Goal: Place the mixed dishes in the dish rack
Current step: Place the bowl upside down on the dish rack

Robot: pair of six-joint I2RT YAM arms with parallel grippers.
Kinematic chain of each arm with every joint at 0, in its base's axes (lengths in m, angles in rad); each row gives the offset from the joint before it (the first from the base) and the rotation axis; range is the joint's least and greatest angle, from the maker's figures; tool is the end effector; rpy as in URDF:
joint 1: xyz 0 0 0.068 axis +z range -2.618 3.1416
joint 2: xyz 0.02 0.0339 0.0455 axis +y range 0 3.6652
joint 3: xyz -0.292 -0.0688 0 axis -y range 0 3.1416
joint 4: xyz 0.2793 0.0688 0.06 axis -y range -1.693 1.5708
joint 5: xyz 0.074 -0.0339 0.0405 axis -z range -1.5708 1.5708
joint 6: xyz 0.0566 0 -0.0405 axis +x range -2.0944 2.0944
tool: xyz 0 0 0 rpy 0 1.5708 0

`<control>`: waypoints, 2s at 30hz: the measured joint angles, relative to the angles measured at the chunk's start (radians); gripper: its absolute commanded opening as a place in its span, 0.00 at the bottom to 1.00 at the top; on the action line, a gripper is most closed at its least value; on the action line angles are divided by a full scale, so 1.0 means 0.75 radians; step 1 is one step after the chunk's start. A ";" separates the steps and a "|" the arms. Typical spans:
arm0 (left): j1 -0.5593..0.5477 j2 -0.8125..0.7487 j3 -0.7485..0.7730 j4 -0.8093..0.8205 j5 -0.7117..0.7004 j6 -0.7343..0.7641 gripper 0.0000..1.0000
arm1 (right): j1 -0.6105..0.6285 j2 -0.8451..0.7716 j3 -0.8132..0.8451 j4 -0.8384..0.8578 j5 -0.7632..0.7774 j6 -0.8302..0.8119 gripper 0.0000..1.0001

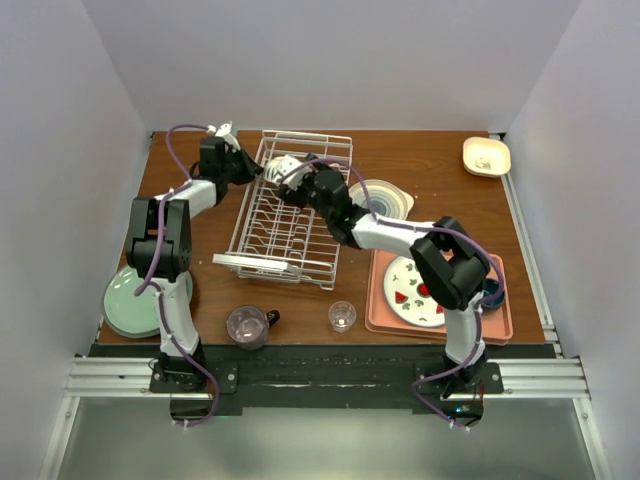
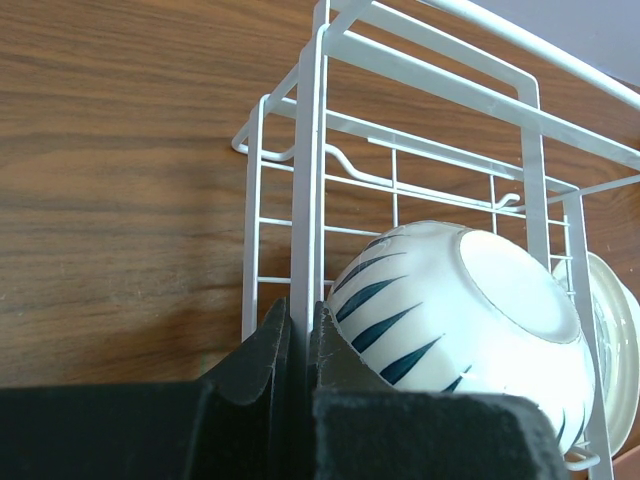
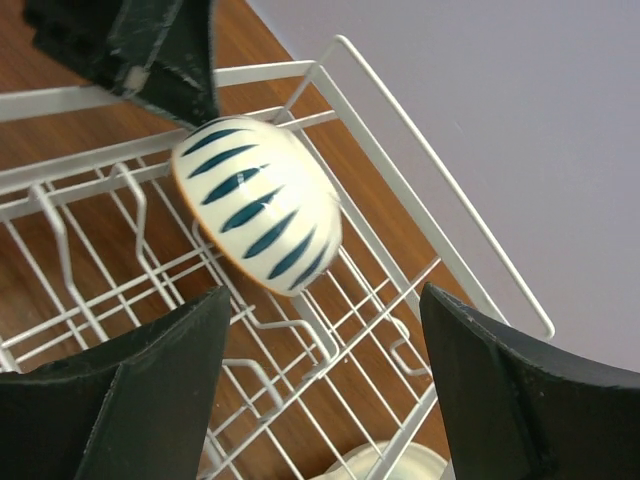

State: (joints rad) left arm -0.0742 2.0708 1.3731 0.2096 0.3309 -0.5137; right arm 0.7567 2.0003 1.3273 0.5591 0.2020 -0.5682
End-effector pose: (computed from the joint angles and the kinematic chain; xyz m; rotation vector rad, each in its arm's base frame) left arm 0.5224 -0.0573 0.1765 -0.2513 2.0897 -0.6995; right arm 0.3903 0.3529 0.2371 -0.9111 1.4144 -0.0284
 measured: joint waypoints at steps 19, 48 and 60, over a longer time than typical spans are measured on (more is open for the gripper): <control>-0.002 -0.021 -0.018 -0.015 -0.041 -0.013 0.36 | -0.130 0.056 0.550 -0.576 -0.161 0.817 0.85; 0.000 -0.228 -0.092 -0.269 -0.240 0.040 0.54 | -0.223 0.465 0.943 -0.894 -0.435 1.151 0.97; 0.000 -0.234 -0.101 -0.276 -0.226 0.062 0.51 | -0.225 0.466 0.943 -0.880 -0.434 1.107 0.95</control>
State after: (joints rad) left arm -0.0742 1.8950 1.2972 0.0029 0.1616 -0.4671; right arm 0.5877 2.3497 2.0346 -0.1013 -0.1238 0.2623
